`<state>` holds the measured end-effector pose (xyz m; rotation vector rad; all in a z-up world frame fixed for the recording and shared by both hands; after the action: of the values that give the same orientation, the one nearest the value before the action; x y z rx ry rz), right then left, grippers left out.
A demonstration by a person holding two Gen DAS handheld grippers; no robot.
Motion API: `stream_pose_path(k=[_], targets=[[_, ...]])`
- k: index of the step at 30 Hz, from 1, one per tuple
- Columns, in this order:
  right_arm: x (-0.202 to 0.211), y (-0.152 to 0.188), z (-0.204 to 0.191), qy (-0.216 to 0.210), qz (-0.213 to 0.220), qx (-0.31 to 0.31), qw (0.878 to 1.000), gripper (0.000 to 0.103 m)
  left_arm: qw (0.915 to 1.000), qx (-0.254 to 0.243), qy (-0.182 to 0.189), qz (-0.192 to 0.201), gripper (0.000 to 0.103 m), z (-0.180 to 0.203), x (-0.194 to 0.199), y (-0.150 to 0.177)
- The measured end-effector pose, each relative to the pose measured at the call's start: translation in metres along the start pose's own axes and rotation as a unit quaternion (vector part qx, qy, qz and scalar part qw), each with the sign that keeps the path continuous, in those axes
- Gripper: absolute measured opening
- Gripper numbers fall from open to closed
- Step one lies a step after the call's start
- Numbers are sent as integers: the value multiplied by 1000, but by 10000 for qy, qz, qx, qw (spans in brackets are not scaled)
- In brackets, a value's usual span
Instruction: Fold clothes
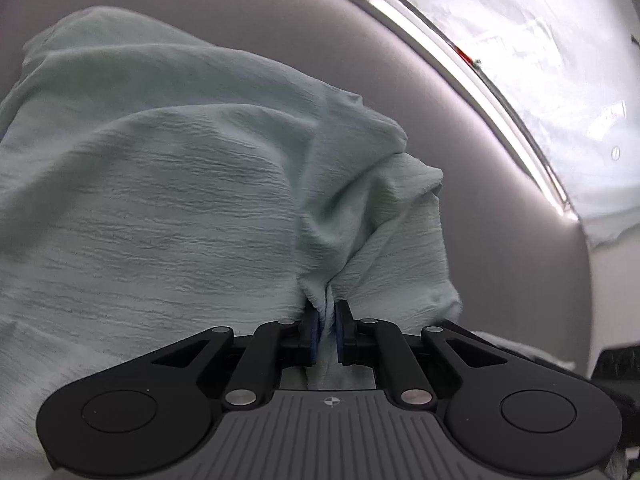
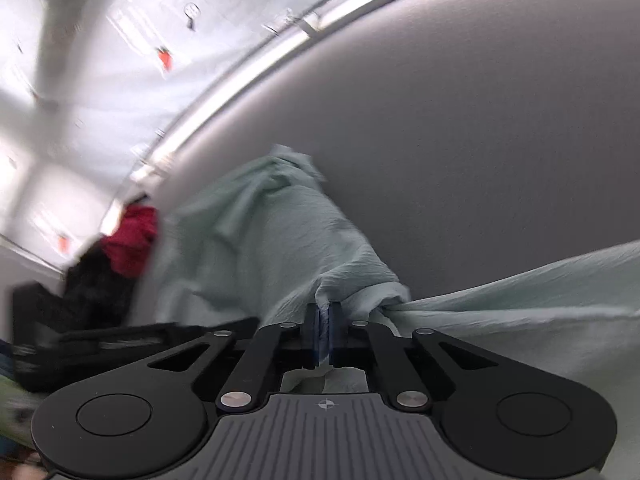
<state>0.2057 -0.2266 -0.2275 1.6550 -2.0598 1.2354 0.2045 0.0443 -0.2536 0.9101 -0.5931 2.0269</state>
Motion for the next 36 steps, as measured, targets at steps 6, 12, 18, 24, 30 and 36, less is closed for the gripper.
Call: stream_pose_path(k=[6, 12, 18, 24, 30, 36], targets=[[25, 2, -48, -516, 175, 813, 9952, 5, 9998, 143, -6, 158, 12, -12, 16, -6], [19, 29, -100, -979, -359, 1758, 9789, 2, 9987, 455, -43, 242, 16, -34, 28, -11], [33, 20, -66, -449, 99, 858, 9952, 17, 9991, 263, -251, 238, 16, -36, 28, -7], [51, -1, 3, 185, 509, -698, 9961, 48, 9989, 308, -273, 209, 16, -42, 28, -6], [14, -3, 24, -6, 68, -1327, 9911, 15, 9989, 266, -335, 184, 16, -39, 14, -8], [6, -15, 12, -754, 403, -1760, 9807, 3, 9986, 301, -404, 186, 17, -39, 3, -12]])
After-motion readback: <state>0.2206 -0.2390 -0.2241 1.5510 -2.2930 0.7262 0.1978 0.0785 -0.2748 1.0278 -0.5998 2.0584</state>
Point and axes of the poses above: each gripper's, at about its wrist camera, not at the fingertips, and x roughly against the way its jaws point, z to its right, y to its underside, the point moved 5 cm from there along -x, roughly the way its jaws point, and after that the axes turned 12 degrees about x, right-handed, at the moved point
